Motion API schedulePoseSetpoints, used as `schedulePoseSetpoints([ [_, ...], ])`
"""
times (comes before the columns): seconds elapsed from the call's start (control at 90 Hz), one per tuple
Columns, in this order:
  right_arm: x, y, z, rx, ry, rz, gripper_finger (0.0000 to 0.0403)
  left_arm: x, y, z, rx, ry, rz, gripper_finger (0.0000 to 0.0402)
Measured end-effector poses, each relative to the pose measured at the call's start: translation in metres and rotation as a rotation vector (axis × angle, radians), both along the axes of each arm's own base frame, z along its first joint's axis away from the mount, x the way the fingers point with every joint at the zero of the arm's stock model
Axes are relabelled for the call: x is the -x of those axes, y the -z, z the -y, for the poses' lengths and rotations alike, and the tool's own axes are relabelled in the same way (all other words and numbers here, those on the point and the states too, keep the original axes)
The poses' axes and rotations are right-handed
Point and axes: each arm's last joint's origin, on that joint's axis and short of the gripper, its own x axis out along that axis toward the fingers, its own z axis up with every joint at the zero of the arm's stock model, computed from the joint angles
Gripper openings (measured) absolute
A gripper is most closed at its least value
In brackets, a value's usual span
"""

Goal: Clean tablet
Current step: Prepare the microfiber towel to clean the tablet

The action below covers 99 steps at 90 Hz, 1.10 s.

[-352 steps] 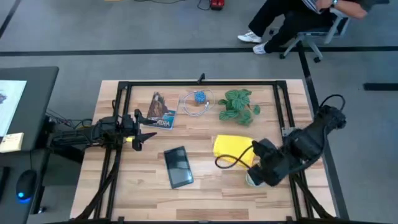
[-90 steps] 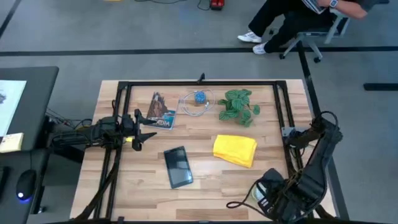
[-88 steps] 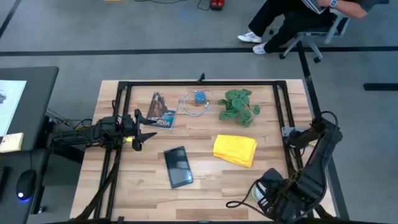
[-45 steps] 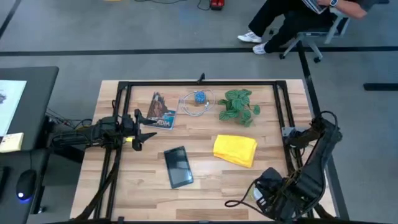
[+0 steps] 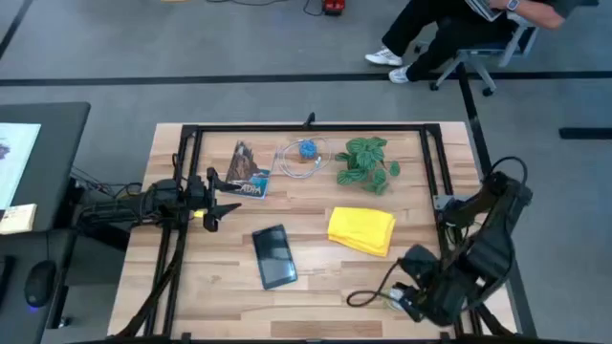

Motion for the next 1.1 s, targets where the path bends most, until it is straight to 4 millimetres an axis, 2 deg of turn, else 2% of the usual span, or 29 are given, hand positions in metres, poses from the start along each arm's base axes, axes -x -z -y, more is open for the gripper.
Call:
schedulePoseSetpoints([
  [0.289, -0.045, -0.002, 0.057, 0.192, -0.136, 0.122, 0.0255, 0.0, 0.0, 0.0, -0.012, 0.0, -0.002, 0.0235],
  [0.489, -0.089, 0.017, 0.106, 0.29, -0.186, 0.163, 0.0255, 0.0, 0.0, 0.0, -0.012, 0.0, -0.002, 0.0235],
  [0.578, -0.106, 0.038, 0.127, 0.32, -0.211, 0.179, 0.0255, 0.0, 0.0, 0.0, -0.012, 0.0, -0.002, 0.0235],
  [0.733, -0.122, 0.091, 0.152, 0.317, -0.279, 0.13, 0.0255, 0.0, 0.0, 0.0, -0.012, 0.0, -0.003, 0.0235],
  [0.844, -0.126, 0.128, 0.157, 0.336, -0.341, 0.136, 0.0255, 0.0, 0.0, 0.0, -0.011, 0.0, -0.003, 0.0235],
  [1.1, -0.122, 0.187, 0.158, 0.363, -0.426, 0.187, 0.0255, 0.0, 0.0, 0.0, 0.09, 0.002, 0.013, 0.0235],
])
